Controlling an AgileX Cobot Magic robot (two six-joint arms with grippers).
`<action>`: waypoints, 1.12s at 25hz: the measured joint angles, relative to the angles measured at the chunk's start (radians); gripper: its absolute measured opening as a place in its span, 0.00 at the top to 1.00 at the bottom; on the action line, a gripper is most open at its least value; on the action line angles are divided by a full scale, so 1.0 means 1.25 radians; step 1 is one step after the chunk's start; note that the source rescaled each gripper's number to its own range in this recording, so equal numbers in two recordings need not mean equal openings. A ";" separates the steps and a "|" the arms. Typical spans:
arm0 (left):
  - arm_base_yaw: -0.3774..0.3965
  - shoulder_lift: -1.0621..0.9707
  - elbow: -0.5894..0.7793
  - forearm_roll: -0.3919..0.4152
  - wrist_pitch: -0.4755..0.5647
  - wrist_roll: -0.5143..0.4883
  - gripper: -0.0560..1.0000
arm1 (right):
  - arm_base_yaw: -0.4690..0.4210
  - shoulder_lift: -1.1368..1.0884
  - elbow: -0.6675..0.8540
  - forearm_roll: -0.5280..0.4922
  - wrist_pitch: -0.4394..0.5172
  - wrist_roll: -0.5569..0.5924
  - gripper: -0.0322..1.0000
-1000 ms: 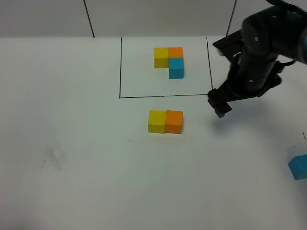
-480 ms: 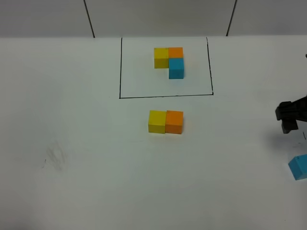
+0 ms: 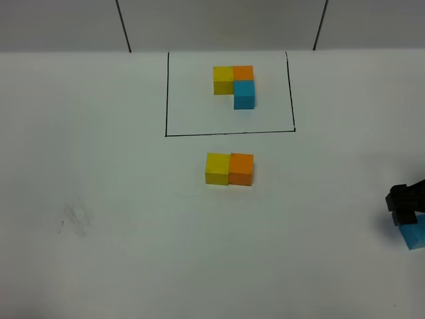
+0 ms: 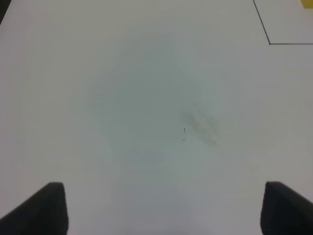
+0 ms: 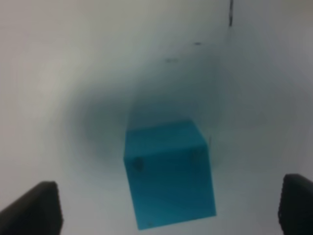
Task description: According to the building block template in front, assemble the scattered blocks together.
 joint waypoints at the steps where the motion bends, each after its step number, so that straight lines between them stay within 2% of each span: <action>1: 0.000 0.000 0.000 0.000 0.000 0.000 0.31 | 0.000 0.000 0.005 0.000 -0.002 -0.001 0.20; 28: 0.000 0.000 0.000 0.000 0.000 0.000 0.31 | 0.000 0.134 0.007 -0.001 -0.048 -0.001 0.28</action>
